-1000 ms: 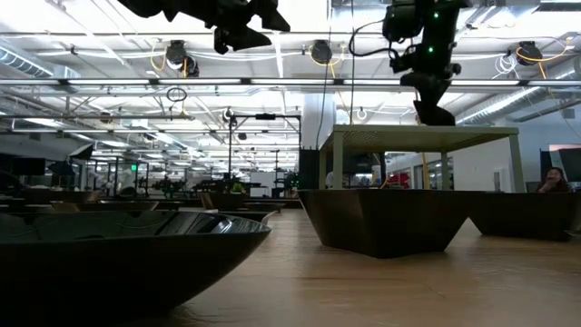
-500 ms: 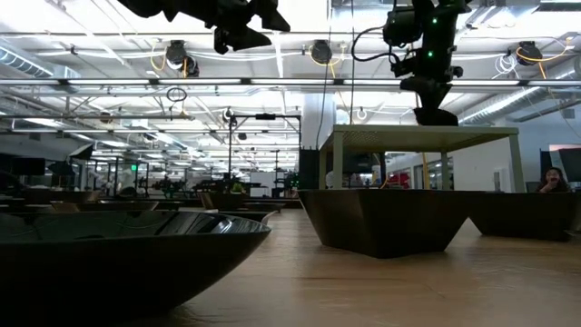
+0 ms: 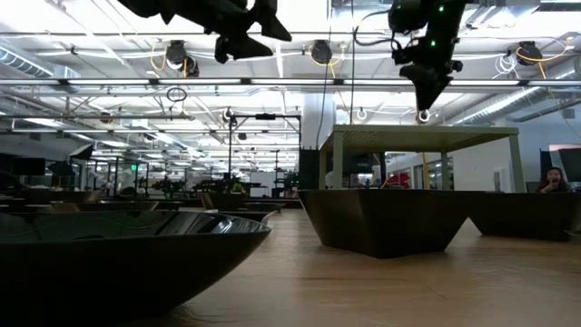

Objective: Pick & Place Mini shaped plates
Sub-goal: Stack the black square plate on top of the square plate on the shelf

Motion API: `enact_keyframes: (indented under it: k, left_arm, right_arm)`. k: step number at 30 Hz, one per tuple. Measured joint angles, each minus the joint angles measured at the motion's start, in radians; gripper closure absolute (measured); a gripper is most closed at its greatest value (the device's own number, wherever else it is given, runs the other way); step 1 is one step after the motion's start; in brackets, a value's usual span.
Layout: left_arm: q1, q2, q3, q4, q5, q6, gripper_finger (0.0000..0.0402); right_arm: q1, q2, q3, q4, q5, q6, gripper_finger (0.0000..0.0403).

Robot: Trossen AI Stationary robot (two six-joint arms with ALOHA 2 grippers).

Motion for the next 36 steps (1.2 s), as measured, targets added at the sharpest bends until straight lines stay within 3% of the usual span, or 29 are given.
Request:
enact_keyframes:
  k: [4,11,15,21,31,36]
  left_arm:
    - [0.000,0.000,0.000,-0.156,0.050,-0.079,0.0119]
    - [0.000,0.001,0.000,-0.531,0.174,-0.221,0.0119]
    - [0.000,0.001,0.000,-0.634,0.197,-0.086,0.0119]
    - [0.008,0.048,0.002,-0.640,0.236,0.267,0.0119]
    - [0.081,0.258,0.000,-0.603,0.259,0.439,0.0119]
    - [0.121,0.361,-0.001,-0.552,0.259,0.443,0.0119]
  right_arm:
    - [0.012,-0.061,0.000,0.037,-0.055,0.001,0.0287]
    - [0.031,-0.146,0.000,0.093,-0.059,-0.019,0.0287]
    - [0.031,-0.171,0.000,0.129,-0.059,-0.043,0.0287]
    - [0.031,-0.185,0.000,0.190,-0.059,-0.101,0.0287]
    - [0.030,-0.182,0.000,0.232,-0.059,-0.102,0.0287]
    - [0.030,-0.182,0.000,0.232,-0.059,-0.102,0.0287]
